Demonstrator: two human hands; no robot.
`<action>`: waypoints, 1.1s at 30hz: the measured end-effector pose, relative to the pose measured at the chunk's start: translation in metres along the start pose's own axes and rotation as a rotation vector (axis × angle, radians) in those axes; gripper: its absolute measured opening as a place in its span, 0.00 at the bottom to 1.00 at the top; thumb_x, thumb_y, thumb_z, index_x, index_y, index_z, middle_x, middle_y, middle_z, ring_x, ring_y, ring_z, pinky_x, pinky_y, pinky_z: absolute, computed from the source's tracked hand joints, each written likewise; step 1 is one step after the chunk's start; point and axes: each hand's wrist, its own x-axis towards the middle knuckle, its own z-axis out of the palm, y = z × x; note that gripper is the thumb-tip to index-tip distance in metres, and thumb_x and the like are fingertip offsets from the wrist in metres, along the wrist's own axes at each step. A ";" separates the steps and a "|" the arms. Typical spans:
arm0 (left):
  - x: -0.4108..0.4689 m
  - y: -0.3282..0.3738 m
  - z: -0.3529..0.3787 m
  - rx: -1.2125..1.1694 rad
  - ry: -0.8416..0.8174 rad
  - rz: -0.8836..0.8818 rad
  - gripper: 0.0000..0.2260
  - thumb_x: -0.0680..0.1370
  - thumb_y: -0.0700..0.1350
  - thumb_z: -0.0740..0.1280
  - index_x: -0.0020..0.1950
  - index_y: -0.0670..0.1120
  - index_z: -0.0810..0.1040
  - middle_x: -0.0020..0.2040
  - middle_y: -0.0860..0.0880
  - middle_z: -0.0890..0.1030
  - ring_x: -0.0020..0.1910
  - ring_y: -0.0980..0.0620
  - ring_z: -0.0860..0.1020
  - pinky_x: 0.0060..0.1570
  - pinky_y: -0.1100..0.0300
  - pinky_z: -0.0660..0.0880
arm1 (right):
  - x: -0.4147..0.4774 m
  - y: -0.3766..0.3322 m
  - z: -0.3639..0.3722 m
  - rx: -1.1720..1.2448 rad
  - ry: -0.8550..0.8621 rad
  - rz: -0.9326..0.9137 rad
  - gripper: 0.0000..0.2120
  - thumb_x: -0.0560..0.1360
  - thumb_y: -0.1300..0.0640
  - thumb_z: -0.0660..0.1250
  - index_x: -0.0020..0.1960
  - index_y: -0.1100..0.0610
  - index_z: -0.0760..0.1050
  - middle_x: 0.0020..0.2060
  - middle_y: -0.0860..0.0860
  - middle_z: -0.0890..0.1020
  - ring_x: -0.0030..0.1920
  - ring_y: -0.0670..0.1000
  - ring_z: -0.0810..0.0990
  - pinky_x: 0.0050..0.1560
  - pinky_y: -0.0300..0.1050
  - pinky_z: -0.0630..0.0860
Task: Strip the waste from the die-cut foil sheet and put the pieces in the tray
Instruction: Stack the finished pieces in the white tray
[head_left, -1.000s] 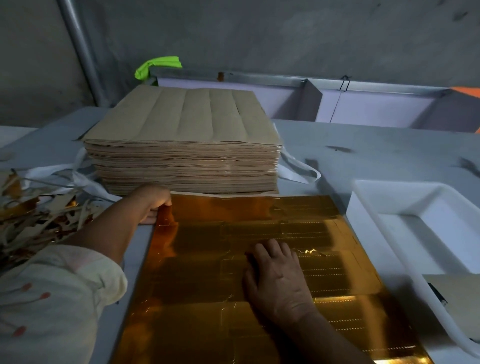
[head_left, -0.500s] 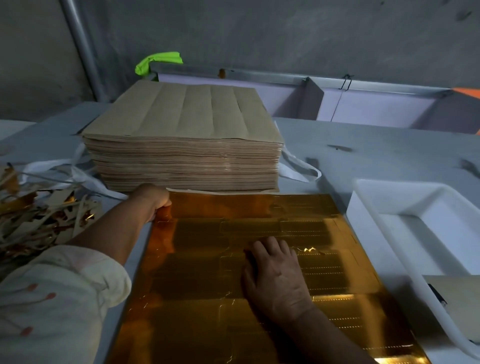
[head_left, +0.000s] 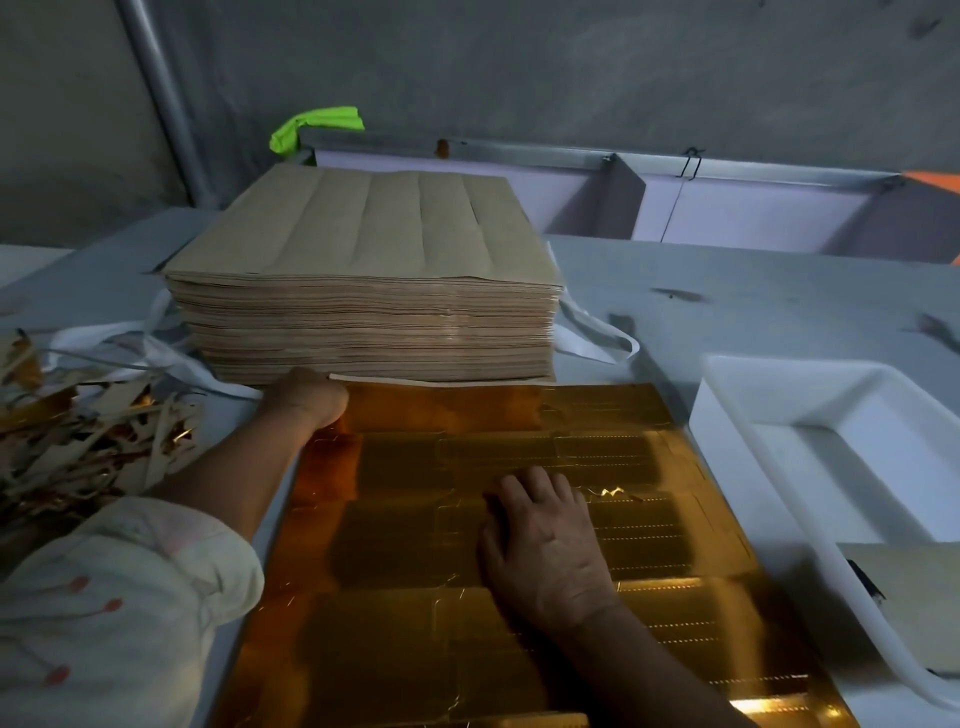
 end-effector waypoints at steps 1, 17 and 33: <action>-0.003 0.000 0.000 0.022 0.006 0.018 0.06 0.77 0.43 0.65 0.44 0.41 0.78 0.39 0.43 0.77 0.41 0.44 0.78 0.33 0.58 0.69 | 0.000 0.000 0.000 0.002 -0.003 0.003 0.16 0.82 0.42 0.50 0.64 0.46 0.67 0.58 0.46 0.69 0.56 0.46 0.65 0.63 0.42 0.64; -0.067 0.020 0.021 0.181 0.068 0.034 0.31 0.75 0.49 0.72 0.73 0.43 0.63 0.70 0.39 0.64 0.63 0.39 0.72 0.45 0.52 0.70 | 0.004 0.007 -0.026 0.168 -0.135 0.055 0.12 0.82 0.47 0.56 0.63 0.49 0.70 0.59 0.49 0.73 0.61 0.50 0.71 0.64 0.50 0.72; -0.158 0.037 0.095 0.216 0.028 0.389 0.31 0.79 0.64 0.59 0.79 0.54 0.55 0.78 0.47 0.55 0.76 0.42 0.58 0.72 0.45 0.59 | -0.009 0.101 -0.061 0.120 -0.007 0.540 0.21 0.81 0.43 0.55 0.70 0.51 0.64 0.71 0.56 0.66 0.68 0.61 0.68 0.67 0.61 0.64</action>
